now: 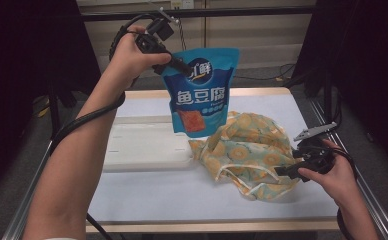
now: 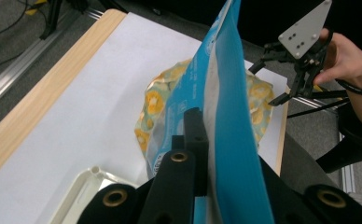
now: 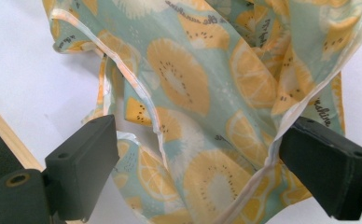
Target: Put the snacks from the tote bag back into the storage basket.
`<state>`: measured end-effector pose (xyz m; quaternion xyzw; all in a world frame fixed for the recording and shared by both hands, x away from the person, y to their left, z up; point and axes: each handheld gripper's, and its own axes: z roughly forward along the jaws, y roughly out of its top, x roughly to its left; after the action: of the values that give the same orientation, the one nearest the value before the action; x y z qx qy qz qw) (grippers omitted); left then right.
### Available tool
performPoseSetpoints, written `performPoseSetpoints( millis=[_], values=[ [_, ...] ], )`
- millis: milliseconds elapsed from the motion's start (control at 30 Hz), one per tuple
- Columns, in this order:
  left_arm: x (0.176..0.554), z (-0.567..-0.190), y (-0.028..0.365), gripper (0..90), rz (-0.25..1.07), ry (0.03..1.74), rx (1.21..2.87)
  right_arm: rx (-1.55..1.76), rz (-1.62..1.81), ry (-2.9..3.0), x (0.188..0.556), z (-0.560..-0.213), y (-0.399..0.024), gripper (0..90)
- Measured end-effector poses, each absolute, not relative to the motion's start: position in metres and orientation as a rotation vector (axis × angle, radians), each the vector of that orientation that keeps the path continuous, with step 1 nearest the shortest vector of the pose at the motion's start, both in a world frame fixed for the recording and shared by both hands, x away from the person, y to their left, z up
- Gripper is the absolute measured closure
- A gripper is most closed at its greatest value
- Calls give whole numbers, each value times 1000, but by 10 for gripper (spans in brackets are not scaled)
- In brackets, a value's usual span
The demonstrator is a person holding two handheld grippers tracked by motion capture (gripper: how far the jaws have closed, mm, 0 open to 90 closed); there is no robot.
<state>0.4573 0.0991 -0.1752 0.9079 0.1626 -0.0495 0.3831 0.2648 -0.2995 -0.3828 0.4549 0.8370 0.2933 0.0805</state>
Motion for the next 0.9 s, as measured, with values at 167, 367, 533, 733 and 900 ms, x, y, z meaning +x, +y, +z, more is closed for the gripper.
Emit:
performPoseSetpoints(
  millis=[167,367,533,733,900],
  values=[
    [458,-182,113,900,-118,426,2318,1364,883,2493,264,-379,-299,109],
    [461,-193,129,900,-116,455,2319,1359,865,2508,265,-380,-297,102],
    [465,-206,140,900,-127,476,2327,1360,877,2497,264,-378,-298,102],
    [471,-223,149,900,-139,503,2329,1363,879,2500,264,-378,-298,102],
    [473,-233,154,900,-143,516,2345,1358,888,2498,265,-378,-300,102]
  ],
)
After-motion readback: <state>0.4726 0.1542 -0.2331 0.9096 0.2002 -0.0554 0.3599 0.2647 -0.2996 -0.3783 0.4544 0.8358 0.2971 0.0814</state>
